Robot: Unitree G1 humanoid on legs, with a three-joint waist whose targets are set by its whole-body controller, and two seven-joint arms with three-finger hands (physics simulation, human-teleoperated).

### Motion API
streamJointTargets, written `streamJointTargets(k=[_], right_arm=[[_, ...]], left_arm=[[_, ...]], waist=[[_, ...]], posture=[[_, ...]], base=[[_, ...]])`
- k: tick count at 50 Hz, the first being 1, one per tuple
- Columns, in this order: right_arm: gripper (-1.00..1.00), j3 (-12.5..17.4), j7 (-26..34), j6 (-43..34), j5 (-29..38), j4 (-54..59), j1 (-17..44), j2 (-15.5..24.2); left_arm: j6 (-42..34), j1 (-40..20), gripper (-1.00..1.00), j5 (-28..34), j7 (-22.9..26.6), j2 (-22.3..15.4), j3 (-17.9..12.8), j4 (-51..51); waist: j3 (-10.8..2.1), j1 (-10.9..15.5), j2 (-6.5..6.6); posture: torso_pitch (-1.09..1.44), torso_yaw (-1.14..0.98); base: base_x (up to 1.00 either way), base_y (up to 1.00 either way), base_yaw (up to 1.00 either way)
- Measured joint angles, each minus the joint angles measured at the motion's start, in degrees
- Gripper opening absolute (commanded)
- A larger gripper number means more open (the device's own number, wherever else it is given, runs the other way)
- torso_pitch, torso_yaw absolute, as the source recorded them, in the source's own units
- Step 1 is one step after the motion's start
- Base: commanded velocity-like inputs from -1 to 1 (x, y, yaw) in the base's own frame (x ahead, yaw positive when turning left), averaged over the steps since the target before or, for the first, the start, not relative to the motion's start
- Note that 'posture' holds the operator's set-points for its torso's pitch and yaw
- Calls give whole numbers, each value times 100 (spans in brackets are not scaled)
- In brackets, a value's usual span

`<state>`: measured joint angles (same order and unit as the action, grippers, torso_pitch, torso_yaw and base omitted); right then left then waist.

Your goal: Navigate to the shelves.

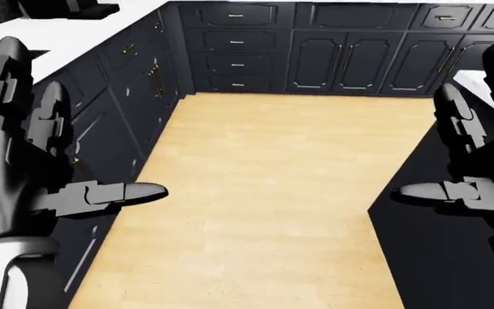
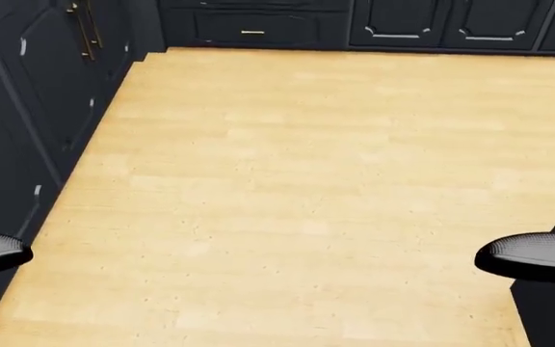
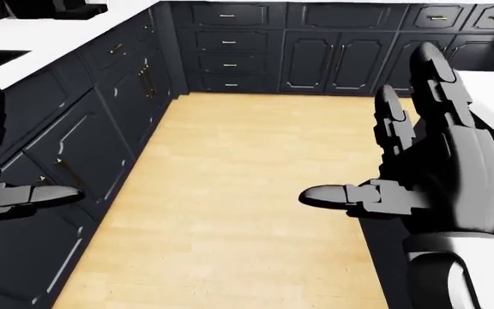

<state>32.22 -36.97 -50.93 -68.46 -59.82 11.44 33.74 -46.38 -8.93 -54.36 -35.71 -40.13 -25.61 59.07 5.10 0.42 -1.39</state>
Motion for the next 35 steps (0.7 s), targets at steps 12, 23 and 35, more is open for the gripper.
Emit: streamJointTargets(k=[12, 23, 35], right_arm=[[100, 134, 14, -50, 120, 22, 22, -35], [100, 44, 47, -297, 14, 53, 71, -155], [100, 119, 10, -261, 66, 104, 84, -180]], left_arm=[[28, -36, 100, 97, 93, 33, 83, 62], [-151, -76, 100, 136, 28, 78, 183, -73], [-20, -42, 100, 158, 61, 125, 213, 1]], waist=[[-144, -14, -11], [-77, -6, 418], [7, 49, 2]], posture=[[0, 0], [0, 0], [0, 0]], base=[[61, -5, 0], [66, -7, 0], [65, -7, 0]])
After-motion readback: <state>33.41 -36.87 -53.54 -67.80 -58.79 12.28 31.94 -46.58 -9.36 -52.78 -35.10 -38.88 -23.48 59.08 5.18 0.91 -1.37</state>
